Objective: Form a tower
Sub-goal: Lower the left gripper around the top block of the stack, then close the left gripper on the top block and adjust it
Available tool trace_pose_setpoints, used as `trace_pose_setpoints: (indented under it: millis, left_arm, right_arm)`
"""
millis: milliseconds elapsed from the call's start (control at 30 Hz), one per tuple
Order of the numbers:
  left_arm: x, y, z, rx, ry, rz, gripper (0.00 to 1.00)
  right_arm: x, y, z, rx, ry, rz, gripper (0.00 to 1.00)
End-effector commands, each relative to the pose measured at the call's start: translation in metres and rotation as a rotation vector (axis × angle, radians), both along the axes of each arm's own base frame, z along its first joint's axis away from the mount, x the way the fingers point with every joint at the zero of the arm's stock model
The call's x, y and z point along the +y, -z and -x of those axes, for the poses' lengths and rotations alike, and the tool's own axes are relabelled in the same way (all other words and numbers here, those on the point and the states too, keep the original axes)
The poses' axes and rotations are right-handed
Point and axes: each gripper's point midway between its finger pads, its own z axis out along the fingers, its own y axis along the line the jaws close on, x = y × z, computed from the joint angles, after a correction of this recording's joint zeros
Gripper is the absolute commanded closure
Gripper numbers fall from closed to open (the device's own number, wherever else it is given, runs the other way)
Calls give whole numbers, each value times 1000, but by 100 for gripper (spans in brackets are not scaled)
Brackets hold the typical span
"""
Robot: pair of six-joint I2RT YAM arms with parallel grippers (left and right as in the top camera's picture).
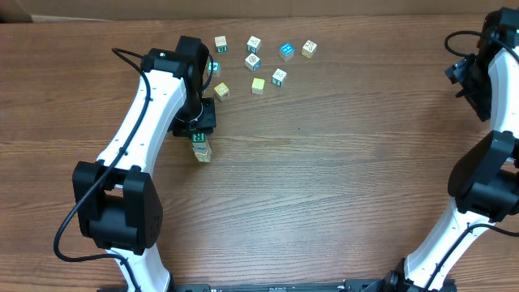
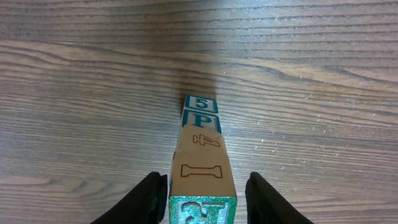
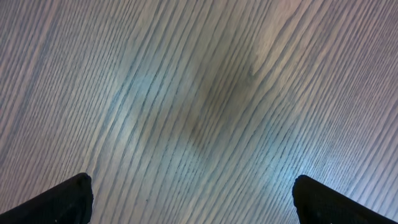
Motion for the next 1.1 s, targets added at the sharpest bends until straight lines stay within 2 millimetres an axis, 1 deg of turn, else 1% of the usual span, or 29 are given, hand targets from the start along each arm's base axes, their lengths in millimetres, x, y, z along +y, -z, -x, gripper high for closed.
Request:
trace_pose_setpoints:
  millis: [0, 33, 100, 167, 367, 833, 933, 1067]
  left_arm:
    - [0, 7, 4, 26, 67, -16, 63]
    - [0, 7, 4, 26, 75, -16, 64]
    - [0, 7, 4, 26, 85, -15, 68]
    - [0, 7, 5, 28, 86, -16, 70]
    - [1, 7, 5, 28, 89, -19, 69]
    - [1, 7, 5, 29, 179, -18, 68]
    - [1, 7, 4, 28, 194, -18, 66]
    - [1, 7, 5, 30, 232, -18, 65]
  right_arm:
    - [-2, -30, -3, -68, 0, 35, 0]
    - [-2, -30, -3, -67, 1, 35, 0]
    - [-2, -30, -3, -67, 1, 35, 0]
    - [-2, -30, -3, -67, 0, 35, 0]
    - [-2, -30, -3, -68, 0, 35, 0]
    - [-2, -30, -3, -67, 0, 35, 0]
    - [-2, -30, -3, -67, 0, 35, 0]
    - [-2, -30, -3, -67, 0, 35, 0]
